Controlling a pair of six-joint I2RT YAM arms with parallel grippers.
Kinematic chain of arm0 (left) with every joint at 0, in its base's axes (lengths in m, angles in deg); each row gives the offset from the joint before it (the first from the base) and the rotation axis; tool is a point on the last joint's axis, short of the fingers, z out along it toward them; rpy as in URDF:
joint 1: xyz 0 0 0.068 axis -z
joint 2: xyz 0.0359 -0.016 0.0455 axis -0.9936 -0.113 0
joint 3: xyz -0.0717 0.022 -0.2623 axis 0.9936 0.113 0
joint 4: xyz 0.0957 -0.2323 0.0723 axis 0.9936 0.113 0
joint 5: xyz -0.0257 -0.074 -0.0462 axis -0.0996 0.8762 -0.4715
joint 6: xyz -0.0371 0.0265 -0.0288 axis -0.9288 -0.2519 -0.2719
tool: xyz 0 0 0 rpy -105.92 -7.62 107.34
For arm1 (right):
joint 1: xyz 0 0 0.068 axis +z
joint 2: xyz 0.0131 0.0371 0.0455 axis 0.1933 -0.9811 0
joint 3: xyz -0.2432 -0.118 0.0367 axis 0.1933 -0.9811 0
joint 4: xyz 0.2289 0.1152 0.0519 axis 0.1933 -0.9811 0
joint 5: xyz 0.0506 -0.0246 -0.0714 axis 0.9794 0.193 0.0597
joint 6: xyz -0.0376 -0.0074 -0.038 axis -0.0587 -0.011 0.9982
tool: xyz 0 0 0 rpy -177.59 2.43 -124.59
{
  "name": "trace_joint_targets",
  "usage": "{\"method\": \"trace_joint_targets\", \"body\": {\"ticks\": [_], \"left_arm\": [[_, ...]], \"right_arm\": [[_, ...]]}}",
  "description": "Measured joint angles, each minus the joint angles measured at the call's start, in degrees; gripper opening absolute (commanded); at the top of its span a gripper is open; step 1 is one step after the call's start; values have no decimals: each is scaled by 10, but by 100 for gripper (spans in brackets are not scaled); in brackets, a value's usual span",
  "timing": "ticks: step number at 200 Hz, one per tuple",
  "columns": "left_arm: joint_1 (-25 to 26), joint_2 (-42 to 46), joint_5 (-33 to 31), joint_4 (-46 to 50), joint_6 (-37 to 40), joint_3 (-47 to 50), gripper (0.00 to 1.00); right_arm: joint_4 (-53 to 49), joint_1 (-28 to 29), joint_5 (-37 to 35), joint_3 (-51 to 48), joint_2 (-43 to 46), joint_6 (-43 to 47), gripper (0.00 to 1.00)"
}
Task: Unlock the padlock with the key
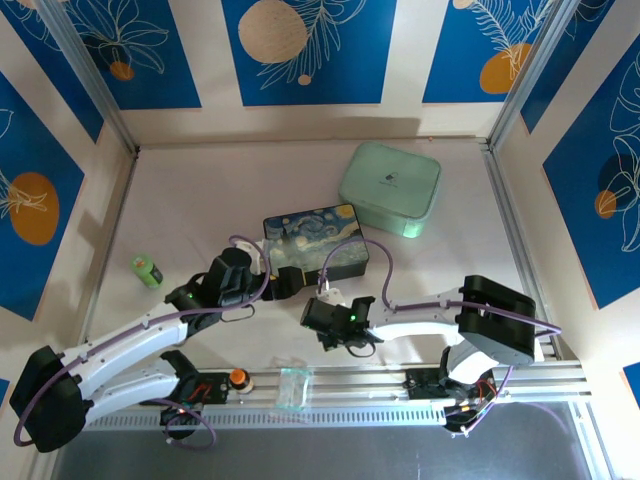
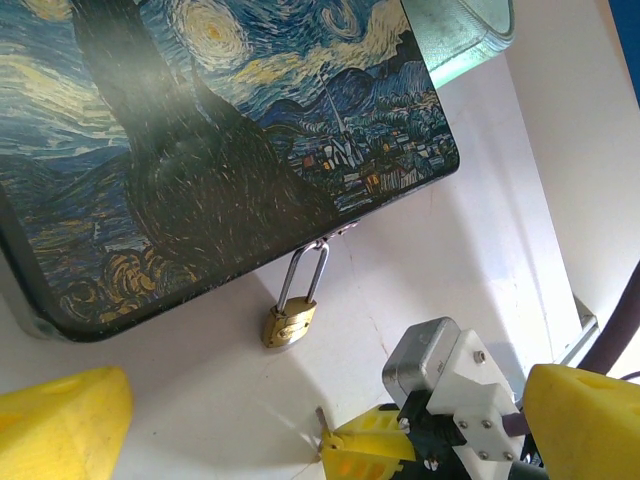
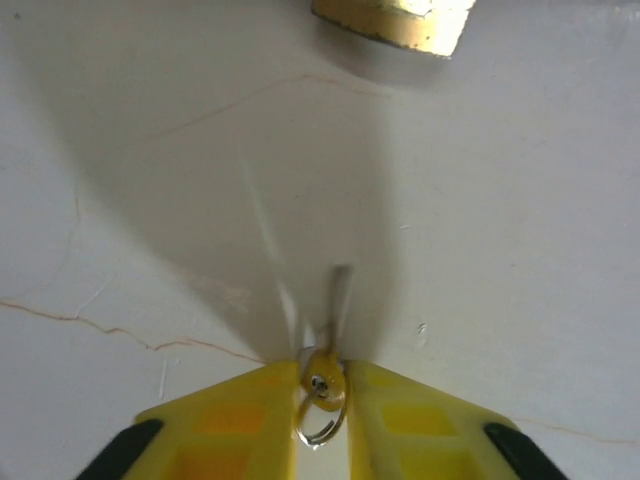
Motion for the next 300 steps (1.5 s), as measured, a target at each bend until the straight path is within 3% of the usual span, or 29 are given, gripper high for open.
{"method": "trace_joint_targets", "body": {"ticks": [61,105,133,199,214,250,300], "left_arm": [[0,0,-2,0,-4,0,99],[0,0,5,-21,-7,6,99],[2,-3,35,-82,-22,24,92],[43,-33,38,-200,-46,46,75],[60,-42,27,-214,-47,46,67],[89,-88,13,-242,-42,46,42],[105,-115,9,-280,-45,46,38]], "right_arm": [[19,-20,23,-17,14,17,5],[127,-75,112,-106,81,48,0],[211,-145,219,-170,121,73,0],[251,-274,353,-199,248,129,0],[259,-295,380,-198,272,133,0],[268,-307,426,-196,298,136,0],[307,-310,469,-195,308,125,0]]}}
